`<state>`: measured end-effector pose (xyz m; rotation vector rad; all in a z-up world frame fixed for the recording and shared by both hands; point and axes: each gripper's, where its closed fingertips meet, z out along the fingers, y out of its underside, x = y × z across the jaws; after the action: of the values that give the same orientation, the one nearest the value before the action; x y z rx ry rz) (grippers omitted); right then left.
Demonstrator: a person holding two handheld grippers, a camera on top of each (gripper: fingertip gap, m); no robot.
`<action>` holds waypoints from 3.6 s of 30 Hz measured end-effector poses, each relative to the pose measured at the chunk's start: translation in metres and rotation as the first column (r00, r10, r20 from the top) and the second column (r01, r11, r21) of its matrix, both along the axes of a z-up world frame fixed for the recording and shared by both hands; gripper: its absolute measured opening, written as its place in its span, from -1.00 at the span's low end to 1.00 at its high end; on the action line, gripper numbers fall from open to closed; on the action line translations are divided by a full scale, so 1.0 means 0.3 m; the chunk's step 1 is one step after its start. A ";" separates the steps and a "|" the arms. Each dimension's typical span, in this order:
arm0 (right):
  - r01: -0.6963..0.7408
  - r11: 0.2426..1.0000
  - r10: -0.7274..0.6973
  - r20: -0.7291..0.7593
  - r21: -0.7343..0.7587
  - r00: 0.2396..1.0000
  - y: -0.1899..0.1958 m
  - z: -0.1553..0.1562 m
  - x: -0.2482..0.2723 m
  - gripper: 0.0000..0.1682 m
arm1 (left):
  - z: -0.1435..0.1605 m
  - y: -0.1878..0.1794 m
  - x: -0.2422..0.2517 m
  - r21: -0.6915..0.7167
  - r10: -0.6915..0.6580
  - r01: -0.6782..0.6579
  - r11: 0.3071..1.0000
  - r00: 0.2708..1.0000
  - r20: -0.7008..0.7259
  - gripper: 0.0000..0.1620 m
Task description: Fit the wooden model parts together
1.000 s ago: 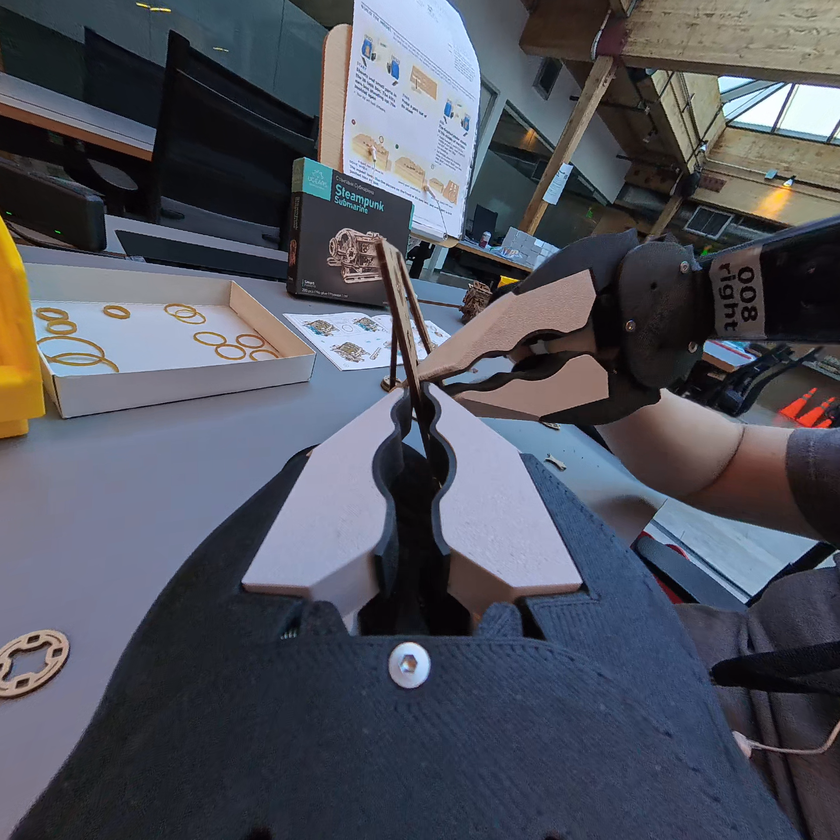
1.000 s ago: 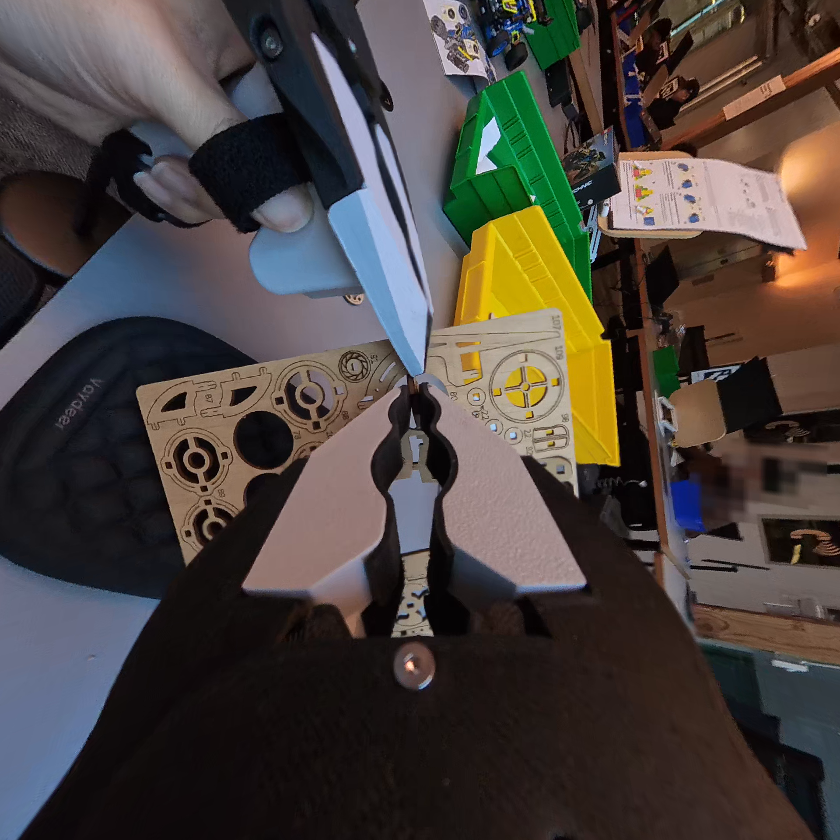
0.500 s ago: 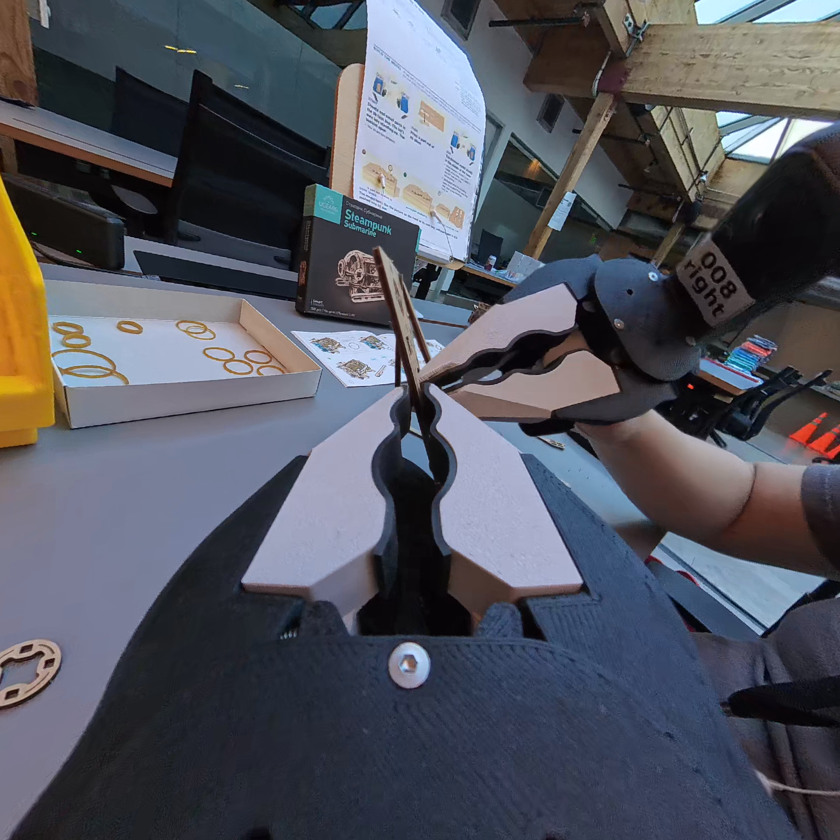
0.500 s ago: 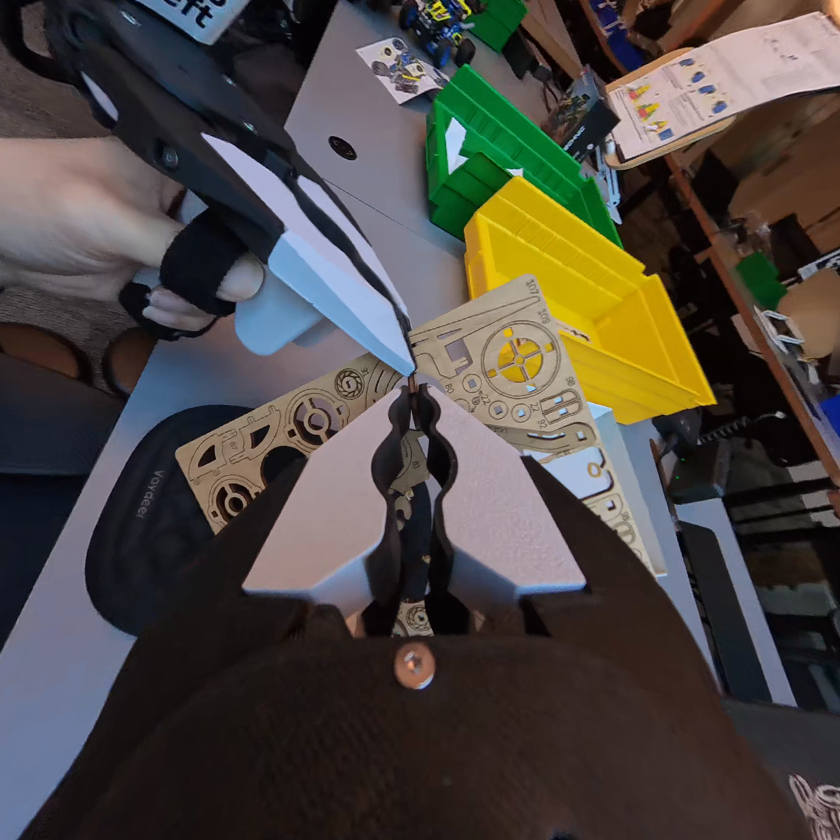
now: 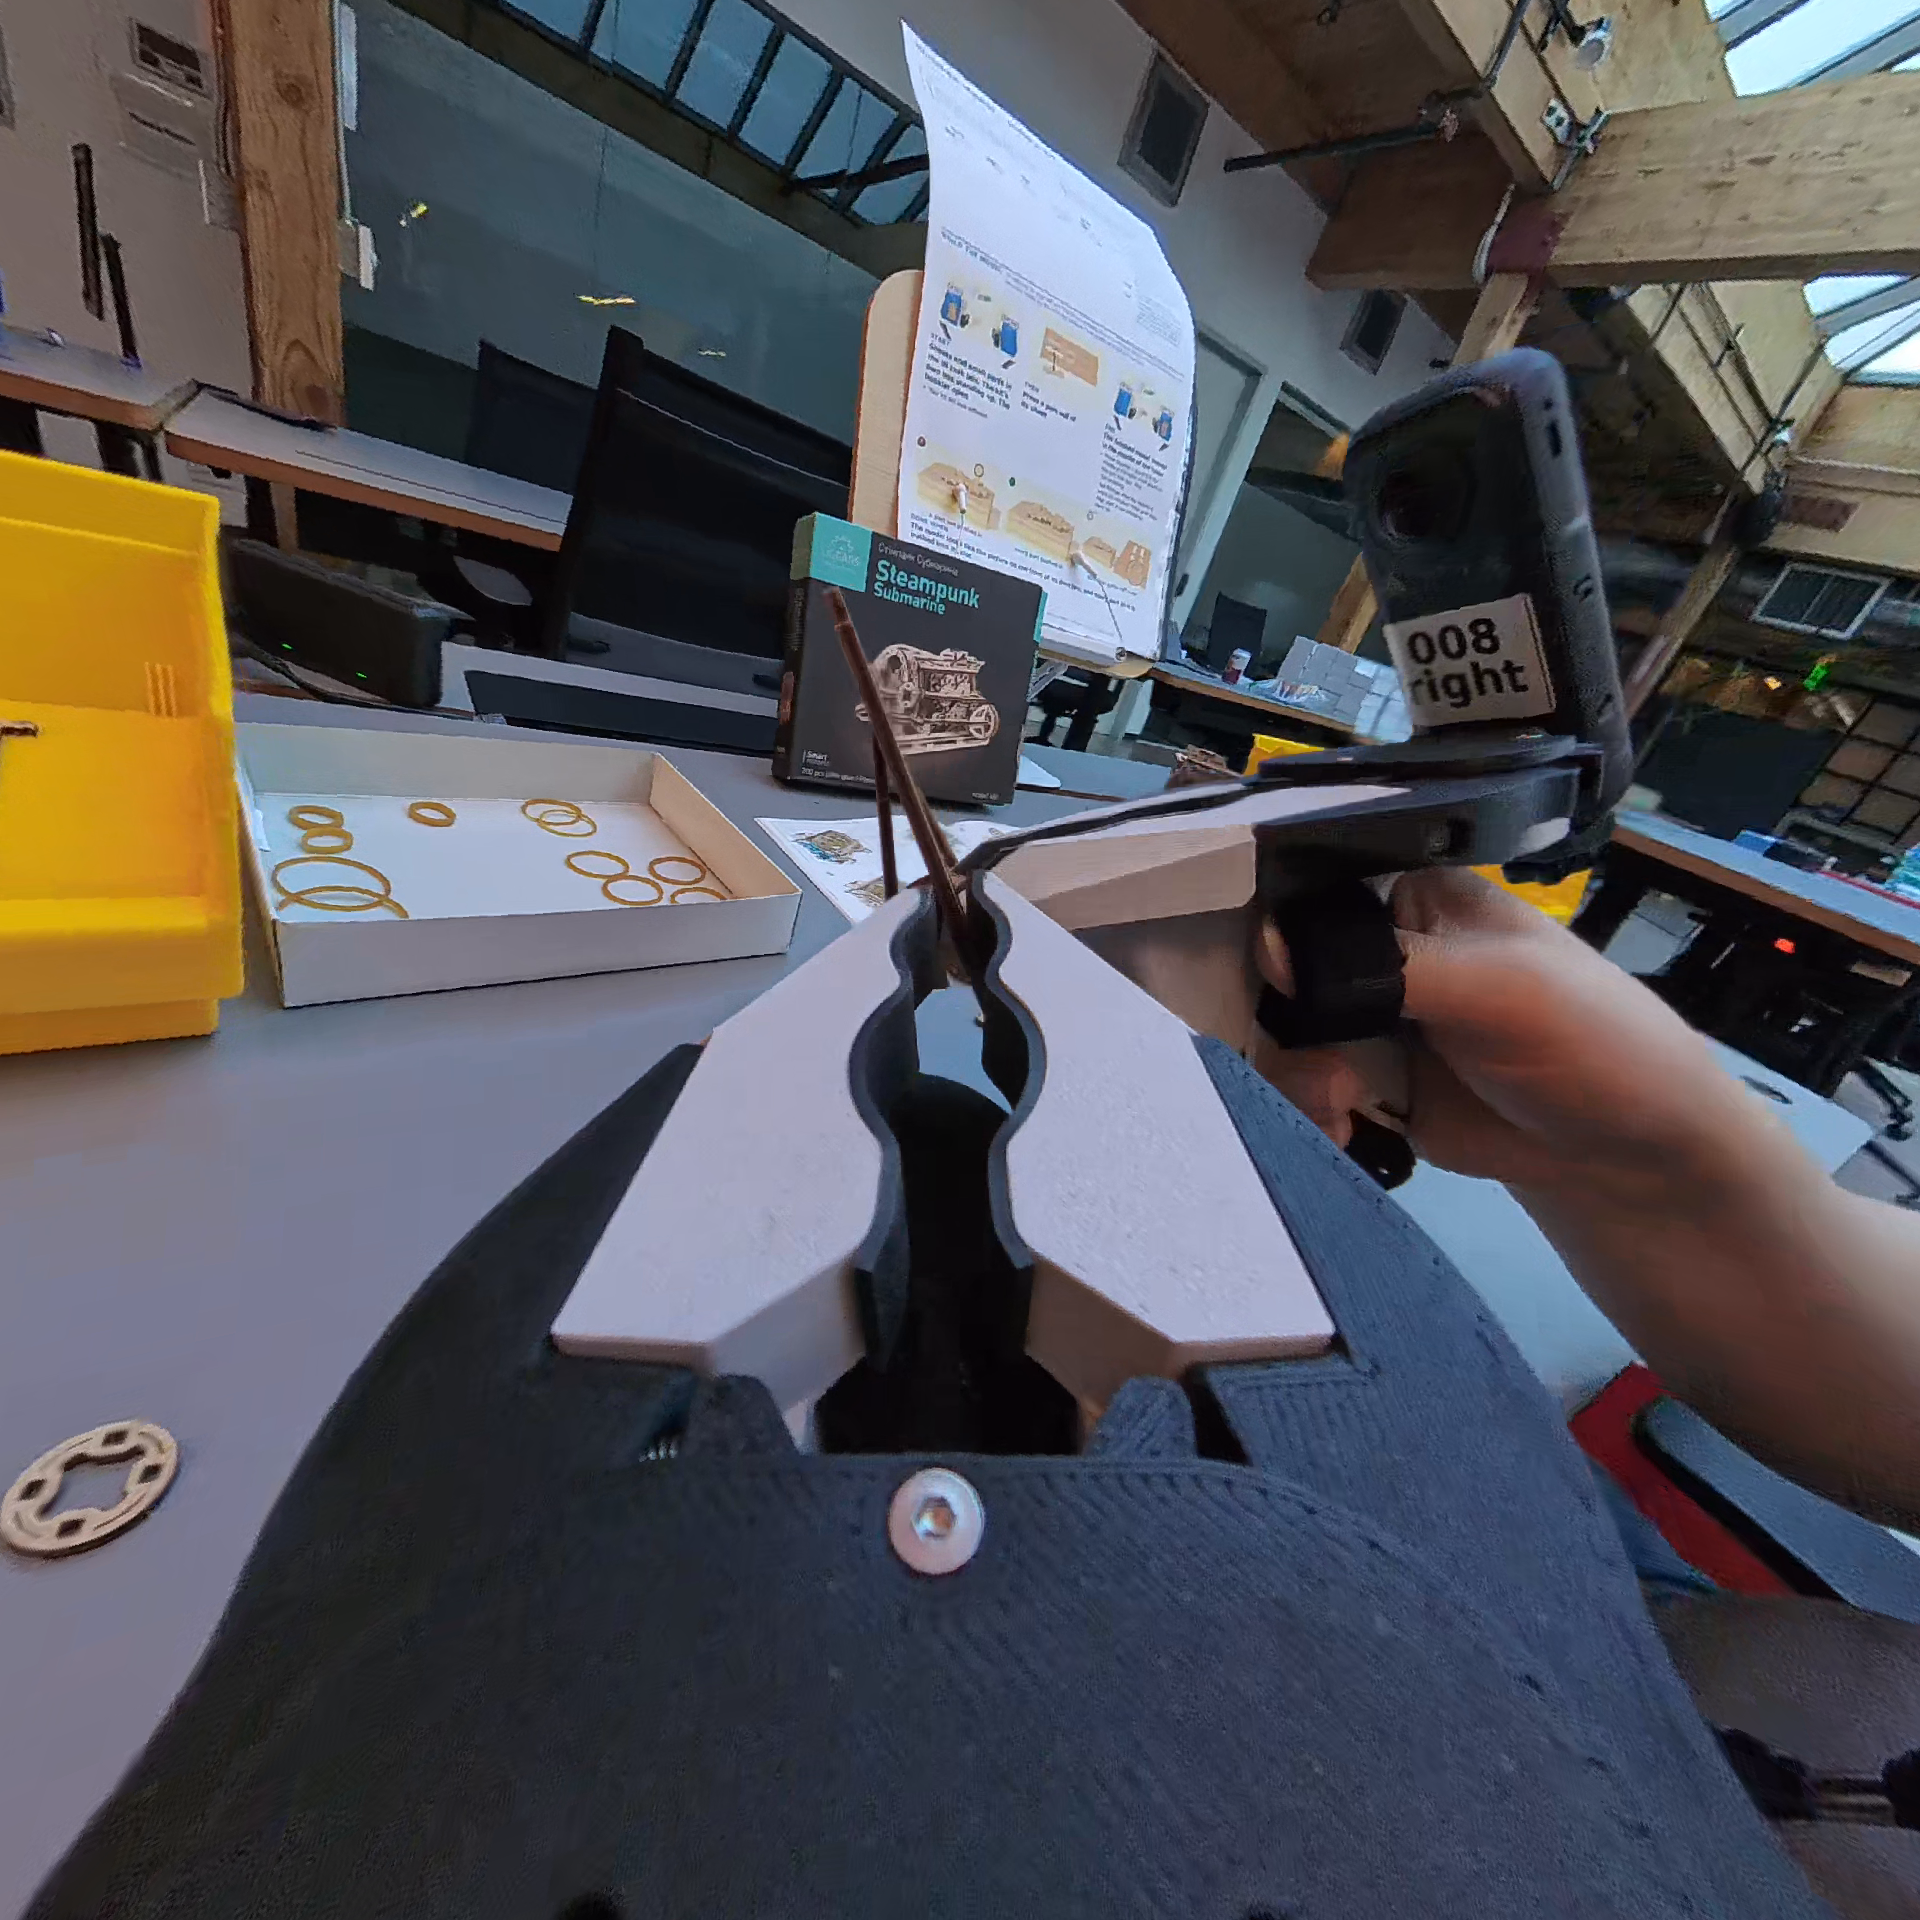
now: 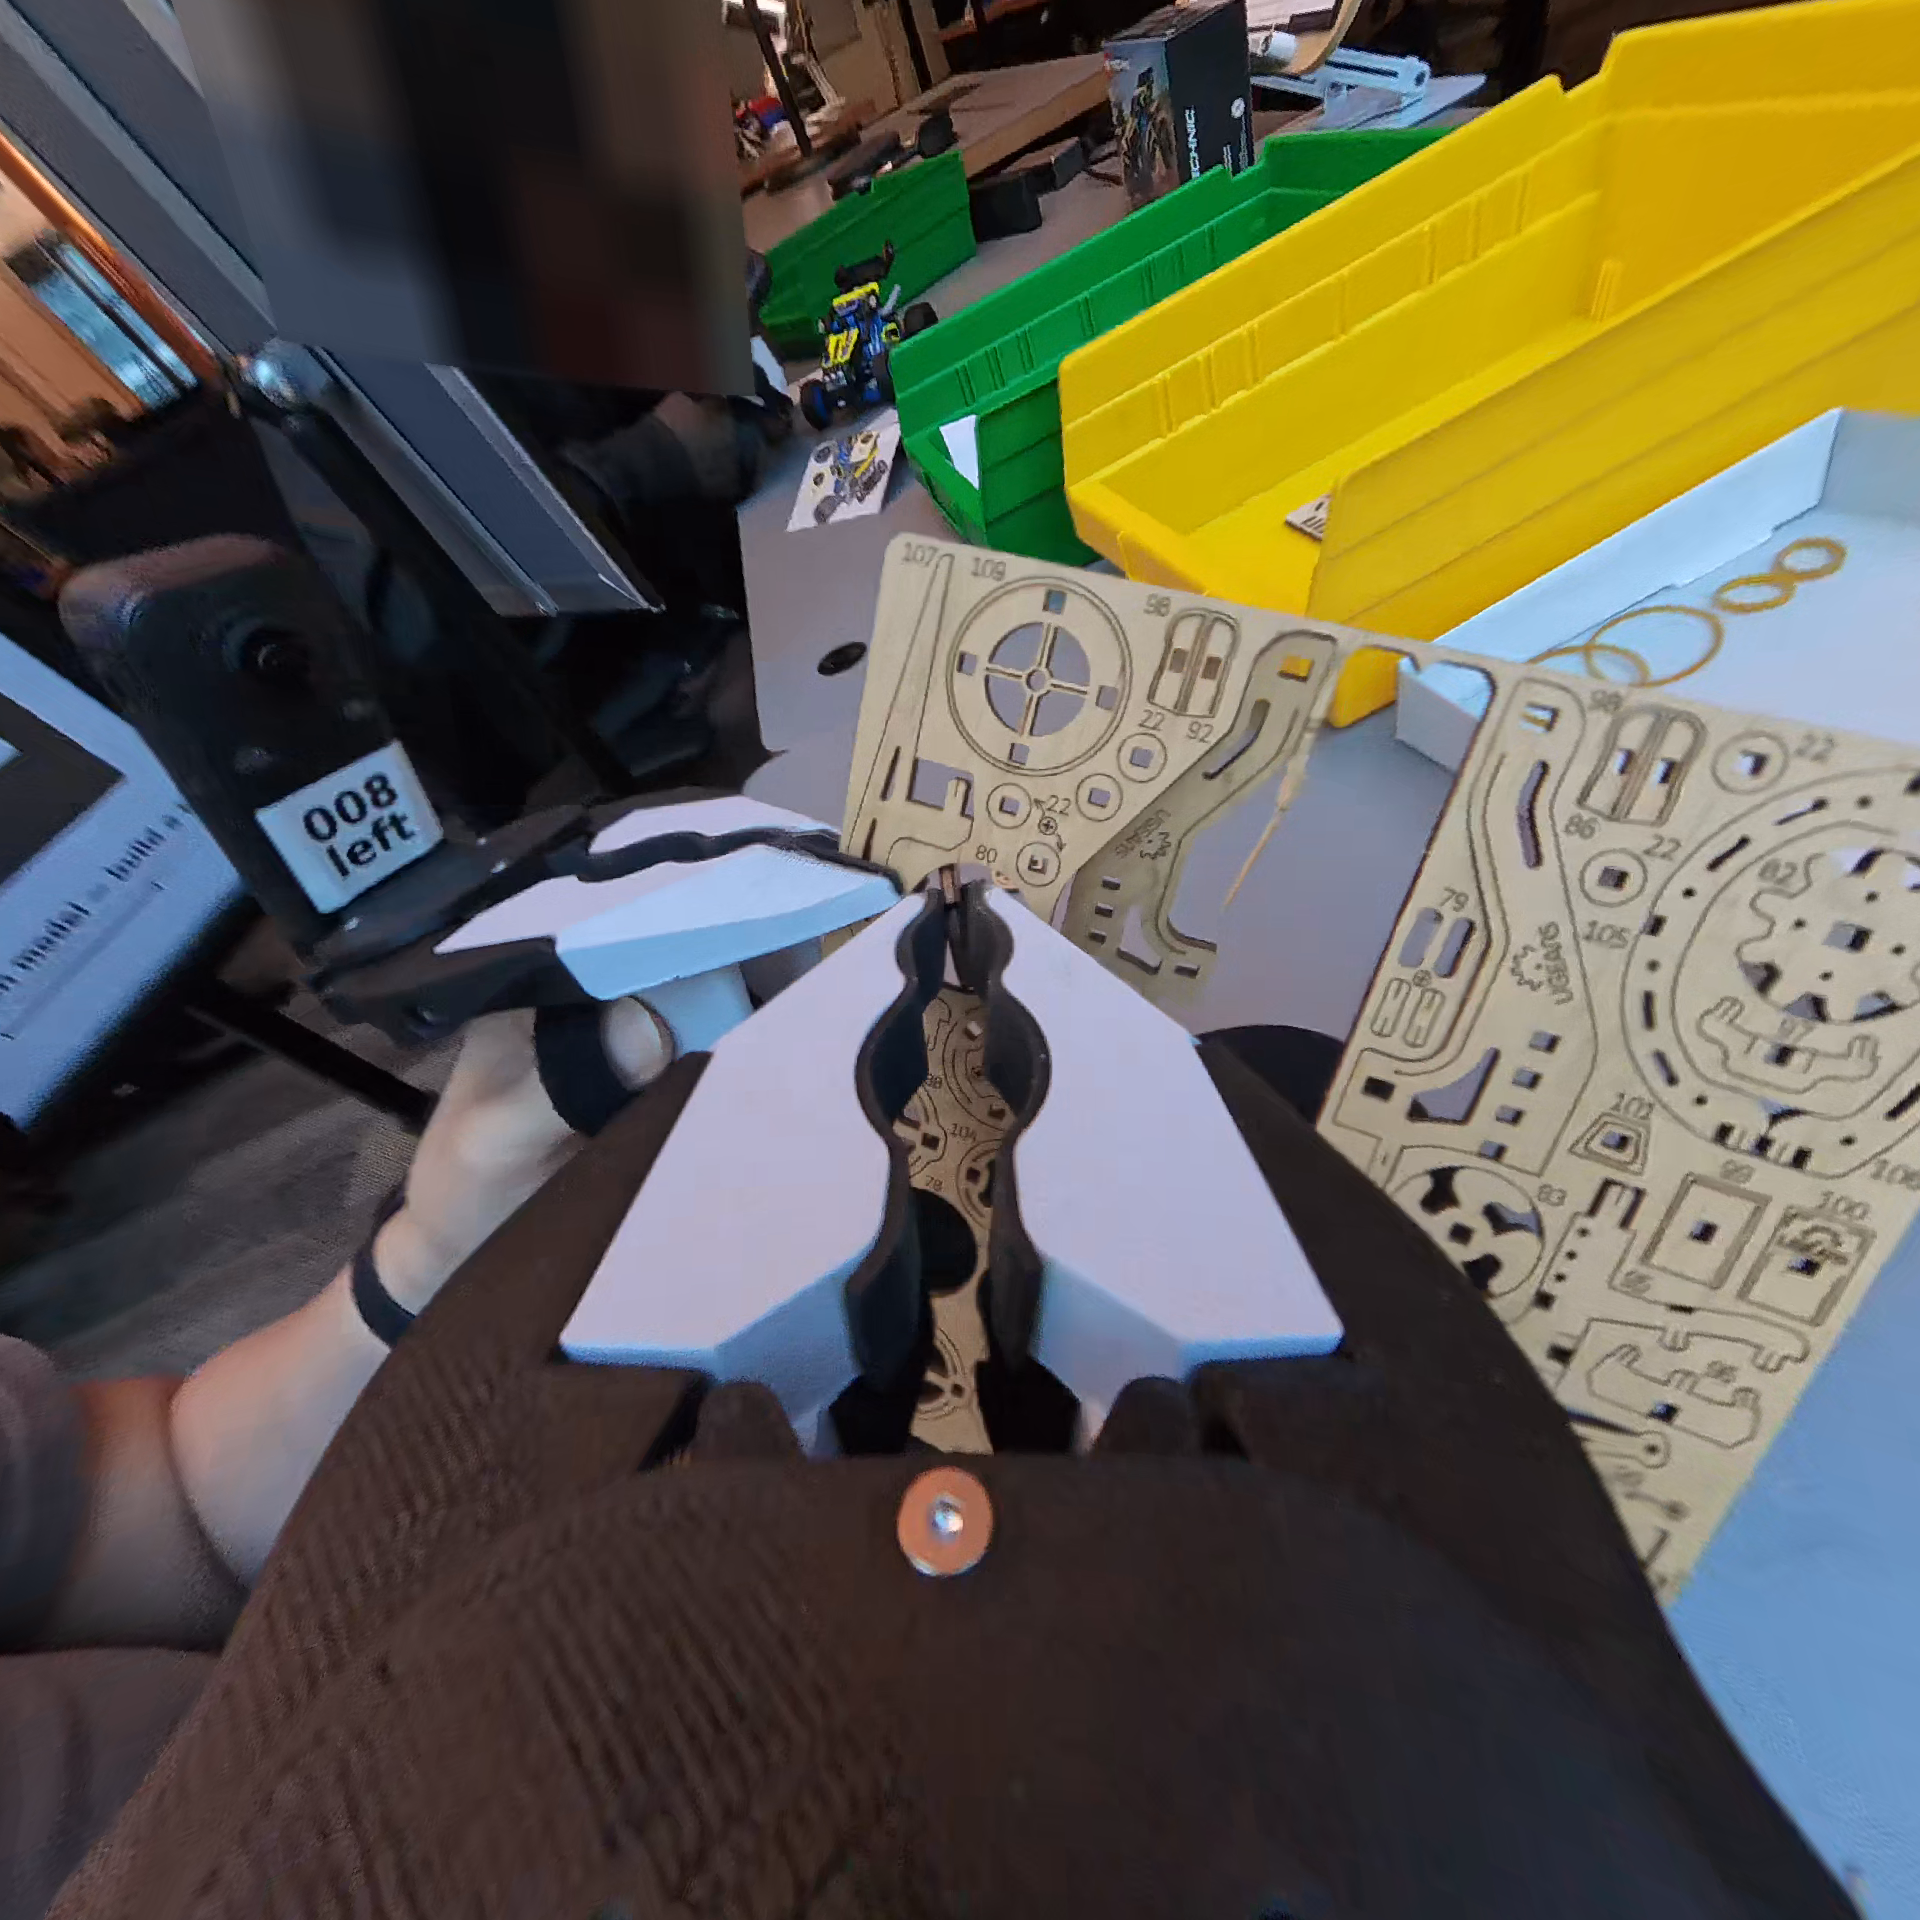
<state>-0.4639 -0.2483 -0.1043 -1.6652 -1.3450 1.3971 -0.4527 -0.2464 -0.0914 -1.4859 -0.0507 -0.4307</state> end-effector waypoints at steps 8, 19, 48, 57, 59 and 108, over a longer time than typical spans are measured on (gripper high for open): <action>0.052 0.971 -0.047 -0.030 0.232 0.998 -0.001 0.013 0.030 -0.98 | 0.014 -0.007 0.024 0.013 0.050 -0.049 0.999 0.996 -0.077 -0.97; -0.140 0.989 0.130 -0.184 -0.042 0.974 -0.007 0.057 0.082 -0.99 | 0.095 -0.093 -0.033 0.152 -0.250 0.234 0.960 0.963 0.097 -0.91; -0.178 0.684 0.338 -0.090 0.708 0.937 -0.144 -0.113 0.377 0.04 | -0.151 -0.030 0.073 -0.191 -0.430 0.451 0.872 0.892 0.140 -1.00; 0.016 0.089 -0.089 -0.008 0.996 0.996 0.004 -0.197 0.273 -0.97 | -0.199 -0.063 0.072 -0.319 -0.368 0.412 0.853 0.910 0.191 -1.00; 0.055 0.091 -0.079 -0.048 0.994 0.996 -0.005 -0.162 0.273 -1.00 | -0.232 -0.095 0.067 -0.378 -0.355 0.406 0.832 0.914 0.199 -1.00; -0.429 0.535 0.152 0.417 0.728 0.896 -0.371 -0.377 -0.392 -0.42 | -0.215 -0.430 -0.524 -0.245 0.205 -0.155 0.957 0.960 0.192 -0.99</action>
<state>-0.5816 -0.3596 -0.2174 -1.0369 -2.1094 0.4541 -0.6098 -0.3755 -0.1559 -1.6378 -0.4189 -0.4469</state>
